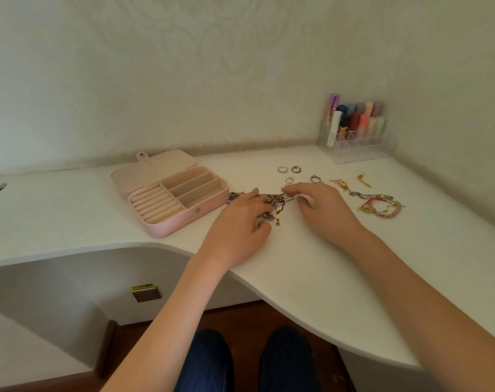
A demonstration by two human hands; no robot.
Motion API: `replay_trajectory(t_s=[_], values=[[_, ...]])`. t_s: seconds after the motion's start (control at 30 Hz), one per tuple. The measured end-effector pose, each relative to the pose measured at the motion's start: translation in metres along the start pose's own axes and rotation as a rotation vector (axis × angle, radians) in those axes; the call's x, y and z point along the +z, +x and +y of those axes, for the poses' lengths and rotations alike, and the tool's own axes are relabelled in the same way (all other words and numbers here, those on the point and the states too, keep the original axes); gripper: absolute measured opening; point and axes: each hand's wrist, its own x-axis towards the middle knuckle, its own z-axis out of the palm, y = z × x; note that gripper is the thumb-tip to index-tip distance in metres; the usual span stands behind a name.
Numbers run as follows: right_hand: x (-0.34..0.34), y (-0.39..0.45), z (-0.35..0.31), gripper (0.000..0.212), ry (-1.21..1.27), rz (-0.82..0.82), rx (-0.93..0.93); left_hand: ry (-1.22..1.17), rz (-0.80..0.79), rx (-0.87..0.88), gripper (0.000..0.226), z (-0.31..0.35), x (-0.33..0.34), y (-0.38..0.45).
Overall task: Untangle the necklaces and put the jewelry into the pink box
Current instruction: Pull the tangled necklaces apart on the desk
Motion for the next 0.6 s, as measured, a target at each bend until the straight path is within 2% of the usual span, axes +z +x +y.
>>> replay_trajectory(t_s=[0.1,0.23,0.4,0.6], values=[[0.001,0.0,-0.001,0.031,-0.082,0.01,-0.04,-0.056,0.061,-0.04,0.039,0.001,-0.002,0.0],[-0.005,-0.006,-0.013,0.009,0.019,-0.001,-0.061,-0.037,0.123,-0.084,0.048,-0.003,-0.003,-0.002],[0.008,-0.008,-0.026,0.027,-0.139,-0.08,-0.049,0.003,0.093,-0.027,0.044,-0.005,0.0,0.0],[0.011,-0.006,-0.029,0.015,-0.182,-0.031,-0.096,-0.019,0.107,-0.012,0.038,-0.005,0.0,0.0]])
